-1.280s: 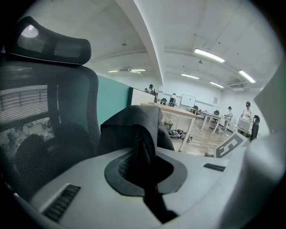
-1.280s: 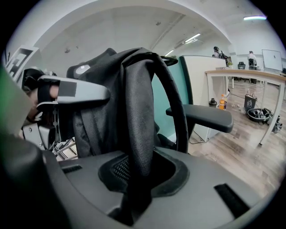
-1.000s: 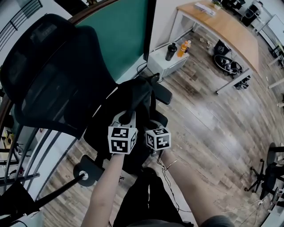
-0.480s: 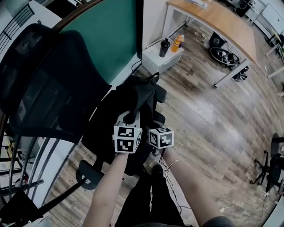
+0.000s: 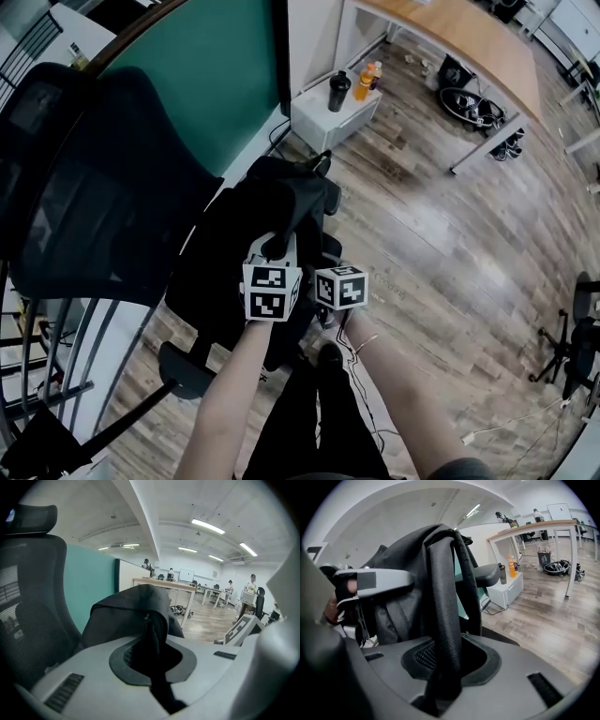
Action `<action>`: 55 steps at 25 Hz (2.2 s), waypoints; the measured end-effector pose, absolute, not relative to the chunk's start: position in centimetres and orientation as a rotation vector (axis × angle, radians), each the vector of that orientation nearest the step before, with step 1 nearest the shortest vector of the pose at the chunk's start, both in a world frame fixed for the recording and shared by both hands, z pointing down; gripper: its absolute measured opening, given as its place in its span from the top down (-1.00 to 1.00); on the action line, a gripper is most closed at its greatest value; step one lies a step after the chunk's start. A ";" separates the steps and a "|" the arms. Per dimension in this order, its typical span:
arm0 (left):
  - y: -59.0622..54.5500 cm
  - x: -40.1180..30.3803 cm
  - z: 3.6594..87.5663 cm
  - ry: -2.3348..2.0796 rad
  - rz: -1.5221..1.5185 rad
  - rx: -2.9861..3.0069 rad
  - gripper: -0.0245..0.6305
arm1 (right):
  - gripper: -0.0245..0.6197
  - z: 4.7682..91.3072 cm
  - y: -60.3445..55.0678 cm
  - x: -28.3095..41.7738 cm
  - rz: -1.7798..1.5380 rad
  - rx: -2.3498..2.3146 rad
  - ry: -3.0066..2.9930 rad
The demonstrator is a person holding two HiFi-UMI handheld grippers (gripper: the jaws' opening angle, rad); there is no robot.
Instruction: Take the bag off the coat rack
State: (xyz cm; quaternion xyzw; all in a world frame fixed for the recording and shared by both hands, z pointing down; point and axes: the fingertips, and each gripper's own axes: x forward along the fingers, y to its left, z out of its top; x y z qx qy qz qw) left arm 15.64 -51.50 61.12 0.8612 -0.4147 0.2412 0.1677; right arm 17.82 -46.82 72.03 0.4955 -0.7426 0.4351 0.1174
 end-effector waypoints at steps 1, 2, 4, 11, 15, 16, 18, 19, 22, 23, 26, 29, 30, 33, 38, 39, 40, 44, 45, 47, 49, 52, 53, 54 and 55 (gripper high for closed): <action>-51.5 15.8 61.2 -1.181 0.686 2.444 0.84 | 0.58 72.1 -46.8 17.9 1.279 1.447 -2.170; -51.5 15.9 61.3 -1.180 0.685 2.439 0.84 | 0.58 72.2 -46.8 18.0 1.282 1.442 -2.167; -51.4 16.2 61.4 -1.167 0.680 2.430 0.84 | 0.52 72.4 -46.5 18.2 1.287 1.432 -2.163; -50.4 16.4 61.8 -1.117 0.643 2.379 0.70 | 0.17 72.1 -45.1 19.0 1.274 1.383 -2.193; -49.3 16.3 61.8 -1.123 0.648 2.351 0.57 | 0.14 71.1 -44.1 19.0 1.229 1.360 -2.217; -49.0 16.2 61.7 -1.132 0.645 2.348 0.56 | 0.14 70.8 -43.8 19.0 1.218 1.354 -2.225; -48.4 16.1 61.3 -1.152 0.633 2.346 0.53 | 0.14 70.2 -43.4 18.9 1.197 1.344 -2.243; -48.1 16.0 61.1 -1.163 0.627 2.344 0.52 | 0.13 69.9 -43.2 19.0 1.189 1.344 -2.251; -47.0 15.5 60.4 -1.199 0.608 2.331 0.49 | 0.14 68.9 -42.7 19.3 1.180 1.368 -2.268; -46.7 15.2 60.2 -1.210 0.598 2.327 0.48 | 0.15 68.5 -42.6 19.4 1.175 1.376 -2.274; -45.6 14.7 59.6 -1.240 0.571 2.313 0.48 | 0.15 67.6 -42.2 19.8 1.157 1.381 -2.291; -44.8 14.2 58.8 -1.273 0.543 2.297 0.48 | 0.17 66.6 -41.8 20.2 1.132 1.385 -2.305; -44.5 14.0 58.6 -1.288 0.534 2.291 0.48 | 0.17 66.3 -41.7 20.3 1.119 1.385 -2.310; -43.5 13.1 58.0 -1.334 0.509 2.266 0.49 | 0.20 65.2 -41.2 20.4 1.078 1.383 -2.330; -41.8 11.9 56.6 -1.380 0.485 2.249 0.49 | 0.31 62.2 -40.4 20.5 0.988 1.386 -2.376; -41.5 11.6 56.4 -1.388 0.481 2.247 0.51 | 0.32 61.7 -40.2 20.5 0.969 1.386 -2.383; -41.2 11.4 56.2 -1.397 0.477 2.243 0.53 | 0.35 61.2 -40.1 20.5 0.953 1.385 -2.389; -39.9 10.5 55.6 -1.429 0.458 2.227 0.61 | 0.50 59.5 -39.2 20.4 0.913 1.383 -2.409; -39.6 10.4 55.3 -1.436 0.454 2.227 0.62 | 0.53 59.1 -39.0 20.3 0.902 1.382 -2.408; -38.9 10.2 54.8 -1.447 0.447 2.232 0.65 | 0.60 58.5 -38.4 20.4 0.880 1.379 -2.403; -38.1 10.1 54.4 -1.454 0.442 2.238 0.68 | 0.69 57.9 -37.7 20.5 0.861 1.381 -2.400; -37.1 9.9 53.6 -1.463 0.428 2.246 0.72 | 0.83 56.8 -36.9 20.9 0.839 1.401 -2.402; -36.8 9.8 53.3 -1.467 0.422 2.250 0.73 | 0.86 56.4 -36.7 21.0 0.831 1.407 -2.405; -36.4 9.7 53.0 -1.470 0.417 2.255 0.74 | 0.89 56.0 -36.5 21.0 0.824 1.411 -2.409; -36.1 9.6 52.7 -1.474 0.412 2.260 0.75 | 0.90 55.6 -36.3 21.1 0.817 1.413 -2.412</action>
